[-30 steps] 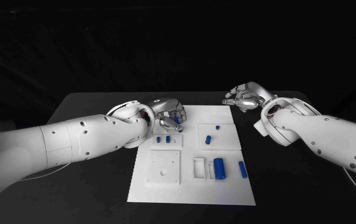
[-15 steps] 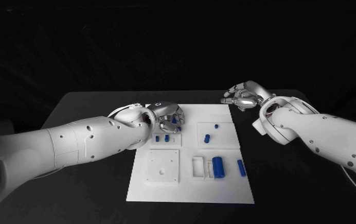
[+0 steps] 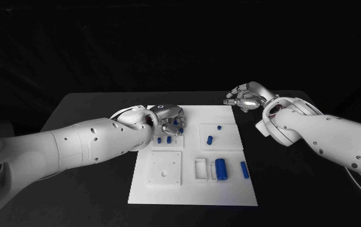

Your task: Assemble the parts on the task board

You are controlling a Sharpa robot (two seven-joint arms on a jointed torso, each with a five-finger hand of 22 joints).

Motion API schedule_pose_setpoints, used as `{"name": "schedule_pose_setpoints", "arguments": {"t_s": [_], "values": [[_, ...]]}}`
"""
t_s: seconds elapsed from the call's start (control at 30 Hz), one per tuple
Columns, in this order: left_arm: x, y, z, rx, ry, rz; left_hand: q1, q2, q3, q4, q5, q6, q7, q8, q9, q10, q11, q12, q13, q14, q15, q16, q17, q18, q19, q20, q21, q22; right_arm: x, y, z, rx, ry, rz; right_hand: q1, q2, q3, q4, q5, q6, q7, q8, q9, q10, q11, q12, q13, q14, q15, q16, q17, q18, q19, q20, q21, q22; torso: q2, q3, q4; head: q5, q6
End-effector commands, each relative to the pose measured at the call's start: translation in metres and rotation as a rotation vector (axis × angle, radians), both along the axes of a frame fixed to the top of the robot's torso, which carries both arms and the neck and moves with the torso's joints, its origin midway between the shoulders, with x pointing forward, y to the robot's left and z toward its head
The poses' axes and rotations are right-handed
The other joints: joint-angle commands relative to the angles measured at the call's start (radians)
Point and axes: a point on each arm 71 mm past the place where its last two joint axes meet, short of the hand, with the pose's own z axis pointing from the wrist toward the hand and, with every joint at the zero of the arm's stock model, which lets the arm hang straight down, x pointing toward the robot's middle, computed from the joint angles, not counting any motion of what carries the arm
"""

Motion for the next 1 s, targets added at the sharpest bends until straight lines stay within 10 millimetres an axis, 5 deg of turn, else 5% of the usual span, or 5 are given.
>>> {"name": "schedule_pose_setpoints", "arguments": {"t_s": [0.03, 0.4, 0.73, 1.0], "values": [[-0.001, -0.001, -0.005, 0.036, 0.024, -0.005, 0.002, 0.013, 0.002, 0.004, 0.001, 0.006, 0.003, -0.006, -0.002, 0.01, -0.001, -0.006, -0.002, 0.007, -0.001, 0.005, 0.001, 0.053, 0.006, 0.0, 0.004, 0.002, -0.001, 0.002, 0.0, -0.002, 0.002, 0.019, -0.008, 0.0, -0.004, 0.002, 0.006, 0.0, 0.005, -0.003, -0.001, -0.004, 0.006, 0.004, -0.001, 0.004, -0.003, 0.001, -0.001, 0.043, 0.005, -0.003, -0.004, 0.016, 0.0, 0.0012, 0.0, -0.001, 0.001], [0.0, -0.004, -0.008, 0.051, 0.038, -0.009, -0.01, 0.052, 0.006, 0.021, -0.002, 0.009, 0.004, -0.012, -0.013, 0.04, -0.01, -0.013, -0.003, 0.023, -0.009, 0.027, 0.004, 0.058, 0.021, -0.006, 0.02, 0.013, -0.001, 0.003, 0.0, -0.001, 0.002, 0.021, -0.008, 0.001, -0.005, 0.002, 0.006, 0.0, 0.005, -0.003, -0.001, -0.004, 0.006, 0.005, -0.001, 0.004, -0.003, 0.001, -0.001, 0.043, 0.005, -0.003, -0.004, 0.016, 0.0, 0.0014, -0.0001, -0.002, -0.001], [-0.001, -0.006, -0.012, 0.061, 0.057, -0.016, -0.016, 0.051, 0.002, 0.021, -0.007, 0.02, 0.0, -0.01, -0.017, 0.055, -0.015, -0.018, -0.004, 0.036, -0.015, 0.043, 0.007, 0.062, 0.033, -0.011, 0.031, 0.019, -0.001, 0.002, 0.0, -0.001, 0.003, 0.021, -0.008, 0.001, -0.005, 0.002, 0.007, 0.0, 0.005, -0.003, -0.001, -0.004, 0.006, 0.005, -0.002, 0.004, -0.003, 0.001, -0.001, 0.043, 0.005, -0.003, -0.004, 0.017, 0.0, 0.0012, -0.0001, -0.004, -0.002], [-0.002, -0.004, -0.015, 0.105, 0.068, -0.019, -0.016, 0.064, 0.001, 0.017, -0.007, 0.059, -0.014, 0.004, -0.019, 0.1, -0.03, -0.012, 0.001, 0.048, -0.028, 0.069, 0.012, 0.065, 0.044, -0.02, 0.048, 0.03, -0.001, 0.003, 0.0, -0.001, 0.002, 0.022, -0.008, 0.003, -0.004, 0.0, 0.052, 0.0, 0.005, -0.002, -0.002, -0.004, 0.006, 0.008, -0.005, 0.004, -0.003, 0.001, -0.002, 0.043, 0.005, -0.002, -0.004, 0.017, 0.0, 0.0008, -0.0006, -0.007, -0.002]]}}
